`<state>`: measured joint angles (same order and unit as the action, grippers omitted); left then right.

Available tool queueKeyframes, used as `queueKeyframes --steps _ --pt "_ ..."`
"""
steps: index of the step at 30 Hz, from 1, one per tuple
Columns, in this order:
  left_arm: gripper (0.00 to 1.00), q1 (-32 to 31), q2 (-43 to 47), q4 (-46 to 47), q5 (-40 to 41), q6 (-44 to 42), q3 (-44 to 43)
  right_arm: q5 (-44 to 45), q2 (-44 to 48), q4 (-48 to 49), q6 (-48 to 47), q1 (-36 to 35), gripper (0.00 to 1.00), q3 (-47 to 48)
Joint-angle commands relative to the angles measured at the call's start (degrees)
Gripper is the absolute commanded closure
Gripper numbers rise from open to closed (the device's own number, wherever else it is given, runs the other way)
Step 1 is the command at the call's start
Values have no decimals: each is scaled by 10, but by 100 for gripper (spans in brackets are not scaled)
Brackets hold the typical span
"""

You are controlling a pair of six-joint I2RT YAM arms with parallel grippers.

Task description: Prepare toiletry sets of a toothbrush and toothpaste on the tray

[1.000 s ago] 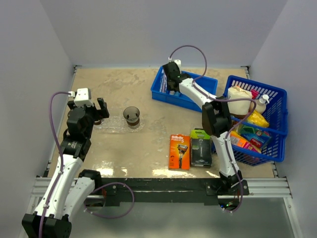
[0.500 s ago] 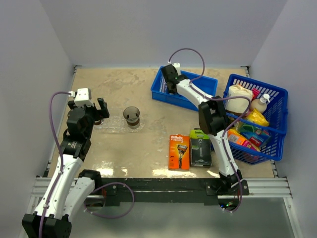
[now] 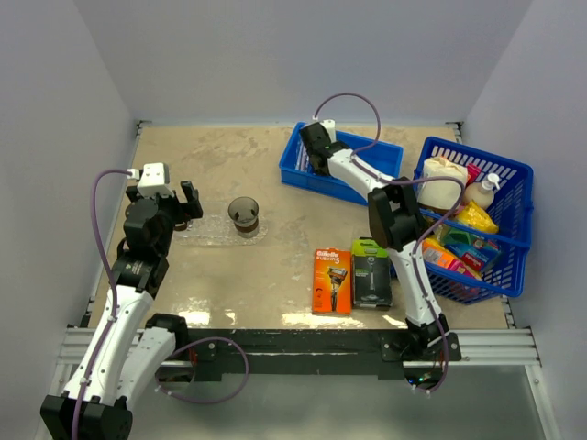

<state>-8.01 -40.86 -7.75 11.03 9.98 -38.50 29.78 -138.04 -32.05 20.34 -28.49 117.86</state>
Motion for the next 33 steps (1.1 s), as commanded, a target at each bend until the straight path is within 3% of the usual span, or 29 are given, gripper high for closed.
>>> queueKeyframes --steps 1,3,9,16,33 --pt "8 -4 7 24 -5 9 -4 -37 -4 -1 23 8 89 -35" --pt "8 -6 6 23 -5 9 -4 -38 -8 -5 22 9 100 -31" --pt "8 -8 3 23 -3 8 -4 -82 30 21 23 10 100 -46" --pt "8 -8 3 22 -1 7 -5 -75 115 72 23 12 100 -69" --pt "8 -8 -4 22 0 6 -5 -78 180 117 0 13 100 -105"
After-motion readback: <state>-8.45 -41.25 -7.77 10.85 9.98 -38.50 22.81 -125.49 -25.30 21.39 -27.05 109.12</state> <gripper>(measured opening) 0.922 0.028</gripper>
